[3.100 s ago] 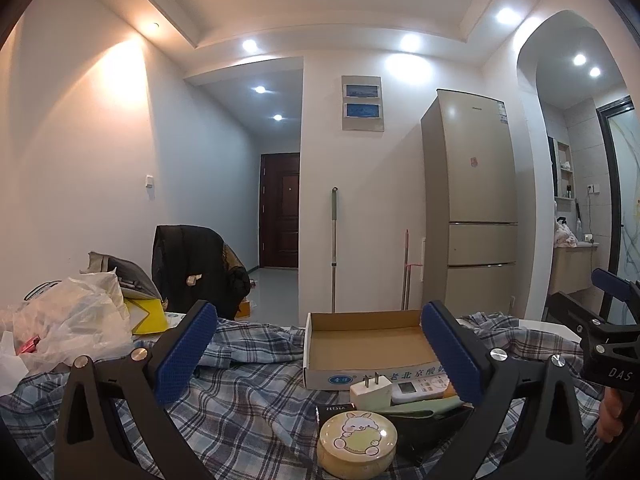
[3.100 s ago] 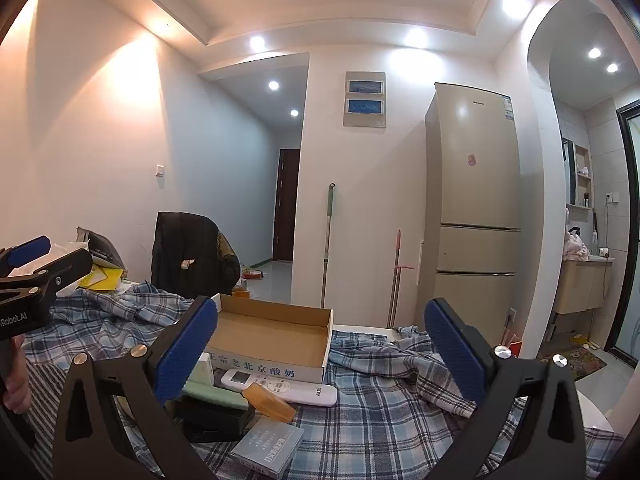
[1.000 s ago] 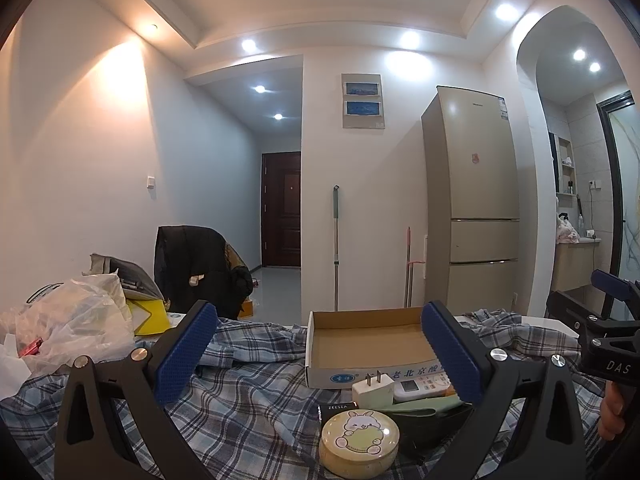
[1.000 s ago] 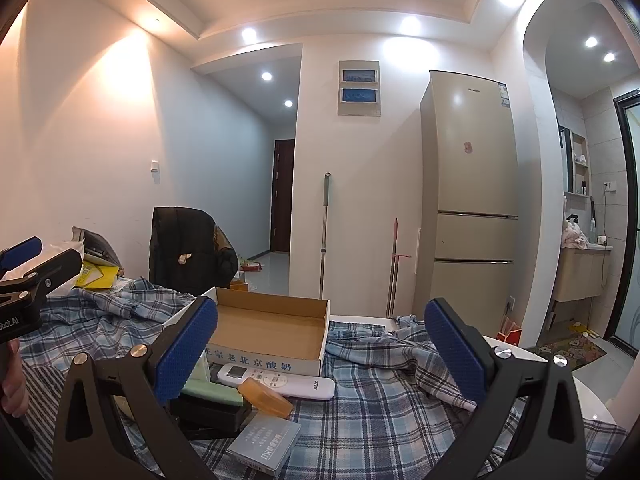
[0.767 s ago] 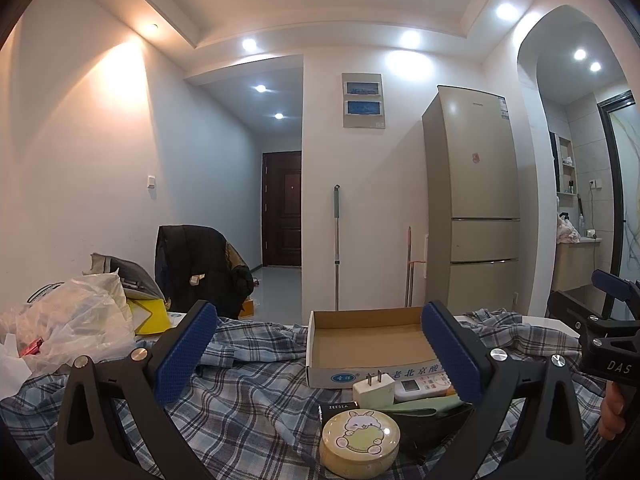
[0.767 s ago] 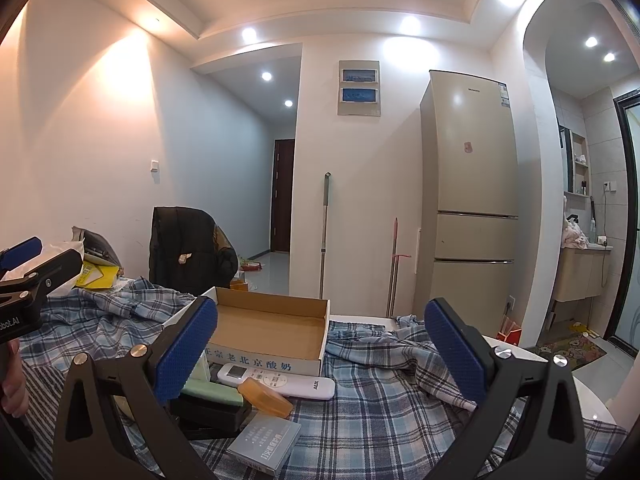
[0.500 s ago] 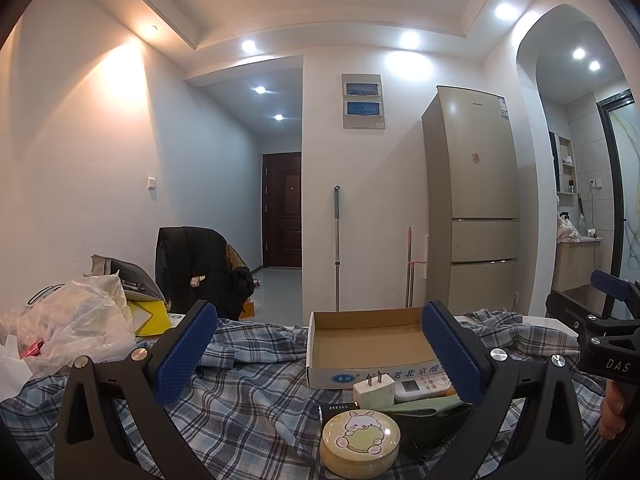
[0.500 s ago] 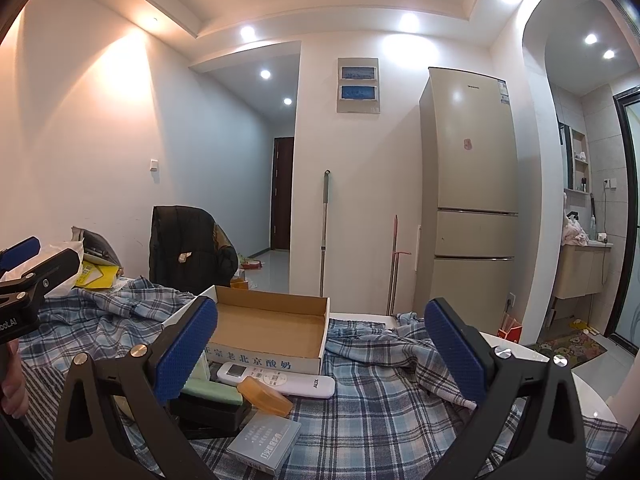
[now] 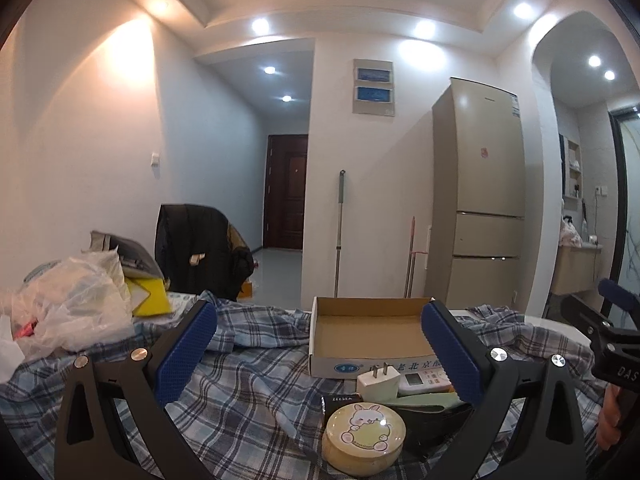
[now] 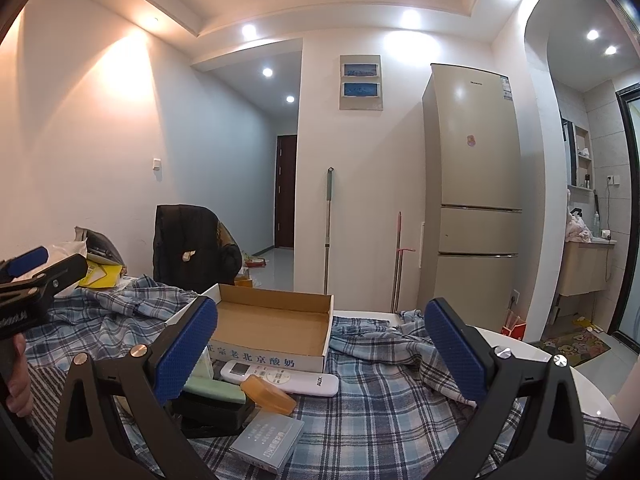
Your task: Organize rigid objects
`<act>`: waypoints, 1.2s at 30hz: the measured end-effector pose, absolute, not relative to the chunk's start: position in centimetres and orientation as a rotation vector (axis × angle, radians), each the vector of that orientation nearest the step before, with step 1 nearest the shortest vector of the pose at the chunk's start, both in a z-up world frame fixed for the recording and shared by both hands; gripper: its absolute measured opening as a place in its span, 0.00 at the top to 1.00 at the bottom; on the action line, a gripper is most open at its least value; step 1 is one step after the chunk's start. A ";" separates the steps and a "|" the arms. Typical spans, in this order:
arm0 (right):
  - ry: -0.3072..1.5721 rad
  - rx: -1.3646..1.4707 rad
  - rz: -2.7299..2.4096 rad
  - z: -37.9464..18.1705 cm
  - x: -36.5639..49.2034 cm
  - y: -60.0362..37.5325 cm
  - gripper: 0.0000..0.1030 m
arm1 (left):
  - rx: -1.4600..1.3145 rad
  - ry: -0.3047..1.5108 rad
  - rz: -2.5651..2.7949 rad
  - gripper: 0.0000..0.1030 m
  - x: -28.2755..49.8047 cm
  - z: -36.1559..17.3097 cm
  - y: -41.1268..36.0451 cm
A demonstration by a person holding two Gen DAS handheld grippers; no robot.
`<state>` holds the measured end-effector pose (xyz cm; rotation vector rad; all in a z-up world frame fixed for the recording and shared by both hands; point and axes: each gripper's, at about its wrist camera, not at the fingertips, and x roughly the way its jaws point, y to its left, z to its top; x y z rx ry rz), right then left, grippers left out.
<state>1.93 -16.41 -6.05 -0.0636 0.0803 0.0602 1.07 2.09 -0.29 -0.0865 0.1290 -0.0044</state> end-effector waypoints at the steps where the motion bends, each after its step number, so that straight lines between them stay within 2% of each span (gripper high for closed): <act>1: 0.079 -0.064 0.060 -6.1 1.9 -16.4 0.00 | -0.104 0.133 -0.005 0.00 1.2 -0.3 2.5; 7: 0.045 -0.087 0.059 -6.0 1.2 -15.8 0.00 | -0.103 0.004 -0.022 0.00 -0.3 0.2 2.2; 12: 0.057 -0.090 0.023 -5.2 1.4 -15.8 0.00 | -0.064 -0.018 -0.030 0.00 -0.6 0.6 1.1; 16: 0.175 -0.032 0.092 -2.6 2.4 -16.3 0.00 | -0.071 0.076 -0.120 0.00 0.8 1.3 1.2; 20: 0.208 -0.008 0.080 0.3 2.7 -16.3 0.00 | -0.153 0.267 -0.109 0.00 3.5 2.6 2.1; 23: 0.206 0.033 0.065 1.3 2.6 -16.3 0.00 | -0.252 0.335 -0.120 0.00 5.0 3.5 3.5; 28: 0.217 0.034 0.089 0.0 2.8 -15.5 0.00 | -0.116 0.383 -0.060 0.00 6.0 3.3 2.1; 34: 0.269 -0.011 0.099 -2.8 4.2 -15.2 0.00 | -0.132 0.569 -0.102 0.00 8.1 -1.3 2.0; 36: 0.296 -0.010 0.093 -3.3 4.9 -15.7 0.00 | -0.132 0.616 -0.138 0.03 8.8 -2.5 1.9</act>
